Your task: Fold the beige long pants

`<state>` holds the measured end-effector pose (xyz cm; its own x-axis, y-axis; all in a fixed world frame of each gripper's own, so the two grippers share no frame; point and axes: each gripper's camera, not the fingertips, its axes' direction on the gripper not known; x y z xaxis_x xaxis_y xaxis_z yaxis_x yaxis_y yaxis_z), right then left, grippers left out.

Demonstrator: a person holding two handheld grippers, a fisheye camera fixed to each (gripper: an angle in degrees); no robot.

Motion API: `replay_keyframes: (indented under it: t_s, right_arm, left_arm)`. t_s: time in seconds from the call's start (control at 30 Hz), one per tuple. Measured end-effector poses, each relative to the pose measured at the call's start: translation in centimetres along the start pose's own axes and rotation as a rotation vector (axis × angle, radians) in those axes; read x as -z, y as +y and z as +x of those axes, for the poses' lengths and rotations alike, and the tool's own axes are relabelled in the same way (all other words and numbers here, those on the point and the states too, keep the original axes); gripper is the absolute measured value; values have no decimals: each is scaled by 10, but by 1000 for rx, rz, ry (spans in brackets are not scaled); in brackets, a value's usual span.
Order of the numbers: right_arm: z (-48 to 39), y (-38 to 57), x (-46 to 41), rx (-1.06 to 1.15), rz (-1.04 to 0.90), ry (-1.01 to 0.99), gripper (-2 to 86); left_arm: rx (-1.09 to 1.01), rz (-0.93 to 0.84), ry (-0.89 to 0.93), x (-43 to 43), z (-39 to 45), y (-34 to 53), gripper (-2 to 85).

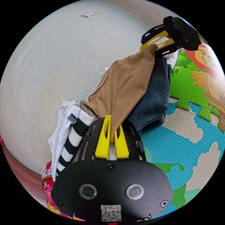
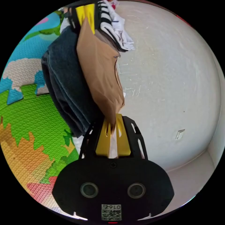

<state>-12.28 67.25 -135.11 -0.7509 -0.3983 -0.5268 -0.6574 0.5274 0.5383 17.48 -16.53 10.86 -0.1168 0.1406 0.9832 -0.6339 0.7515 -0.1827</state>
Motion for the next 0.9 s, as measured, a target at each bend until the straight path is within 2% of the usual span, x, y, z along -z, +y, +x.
replay_keyframes:
  t_s: [0.1, 0.17, 0.23, 0.27, 0.33, 0.43, 0.57, 0.73, 0.8, 0.9]
  right_arm:
    - [6, 51, 4, -96, 68, -170, 27]
    - [8, 91, 8, -137, 93, -280, 26]
    - [17, 139, 10, -231, 123, -400, 26]
    - [28, 176, 7, -329, 136, -478, 27]
    - [47, 231, -4, -502, 116, -543, 33]
    - [71, 305, -36, -769, -1, -621, 72]
    - [74, 360, -79, -1025, -96, -686, 124]
    - [30, 360, -123, -931, -301, -663, 135]
    - [12, 366, -142, -961, -389, -673, 109]
    - [8, 382, -131, -1051, -332, -634, 26]
  left_arm:
    - [101, -42, -6, 11, -8, 28, -7]
    - [224, -25, 73, 25, -20, 55, -9]
    - [504, 28, 230, 48, -41, 105, -9]
    - [565, 49, 300, 53, -45, 118, -9]
    - [694, 145, 602, 75, -49, 158, -10]
    - [808, 171, 802, 99, -35, 188, -10]
    - [813, 179, 834, 128, -6, 199, -10]
    - [824, 243, 851, 160, 26, 218, -9]
    - [822, 246, 856, 167, 31, 226, -9]
    - [819, 230, 824, 176, 36, 236, -9]
